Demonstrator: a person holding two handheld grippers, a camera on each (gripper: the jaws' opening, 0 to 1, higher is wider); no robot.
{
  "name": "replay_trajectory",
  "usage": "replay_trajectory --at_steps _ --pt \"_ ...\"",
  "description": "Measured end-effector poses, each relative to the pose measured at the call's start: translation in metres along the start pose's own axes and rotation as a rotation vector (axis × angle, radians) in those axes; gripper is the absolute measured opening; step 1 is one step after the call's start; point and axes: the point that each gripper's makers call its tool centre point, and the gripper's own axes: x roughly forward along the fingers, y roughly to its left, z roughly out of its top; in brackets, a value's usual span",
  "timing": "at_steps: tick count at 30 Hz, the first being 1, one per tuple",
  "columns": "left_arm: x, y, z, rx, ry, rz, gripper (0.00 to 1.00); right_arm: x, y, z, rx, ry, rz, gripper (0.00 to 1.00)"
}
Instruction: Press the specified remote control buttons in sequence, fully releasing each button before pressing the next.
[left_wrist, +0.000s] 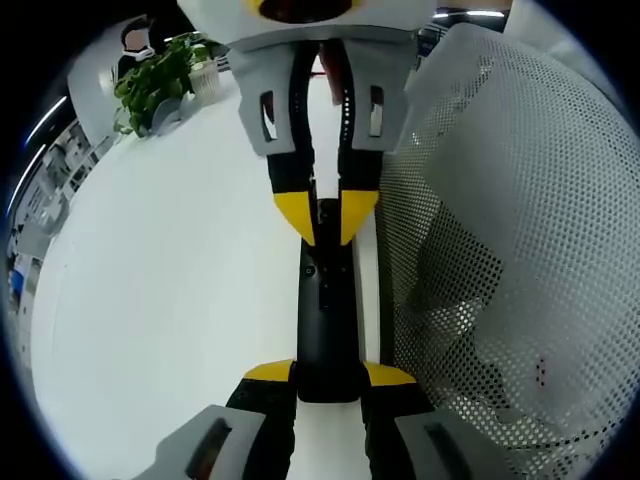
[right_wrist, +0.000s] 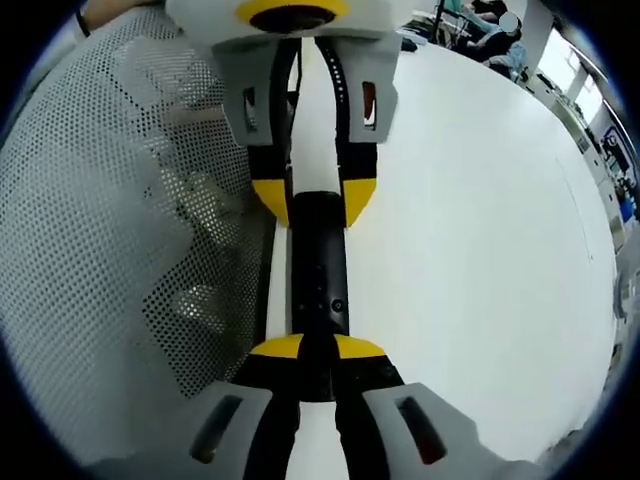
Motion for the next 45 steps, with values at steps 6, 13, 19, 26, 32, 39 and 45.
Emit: replay_trajectory --at_steps 6,13,19,26,32,39,45 --pt "-0.0009 -0.0006 -0.0001 -0.001 -0.005 -0.003 0.25 -0.002 -0.0015 -0.0004 0.088 -0.056 0.014 0.08" --pt "-0.0006 -0.0006 -0.0004 -0.002 -0.005 -0.002 0.25 -0.0026 -0.0006 -0.0031 0.098 -0.035 -0.004 0.07" --pt "-0.0026 -0.002 0.0 -0.001 -0.006 -0.003 0.25 -0.0019 -0.0002 -0.0027 0.089 -0.016 -0.021 0.08" --pt "-0.0023 -0.0016 0.0002 0.0 -0.004 -0.003 0.25 0.0001 -0.0001 -0.0028 0.02 0.026 -0.027 0.08" --pt "-0.0013 -0.0009 0.0 0.001 -0.002 -0.003 0.25 -0.0014 -0.0007 -0.0039 0.044 -0.01 -0.043 0.08" --pt "-0.0007 -0.0007 -0.0001 0.001 -0.005 -0.001 0.25 -0.0031 -0.0009 -0.0042 0.097 -0.042 -0.056 0.08" --pt "-0.0002 -0.0003 -0.0005 -0.002 -0.007 -0.002 0.25 -0.0041 -0.0015 -0.009 0.135 -0.039 -0.053 0.08"
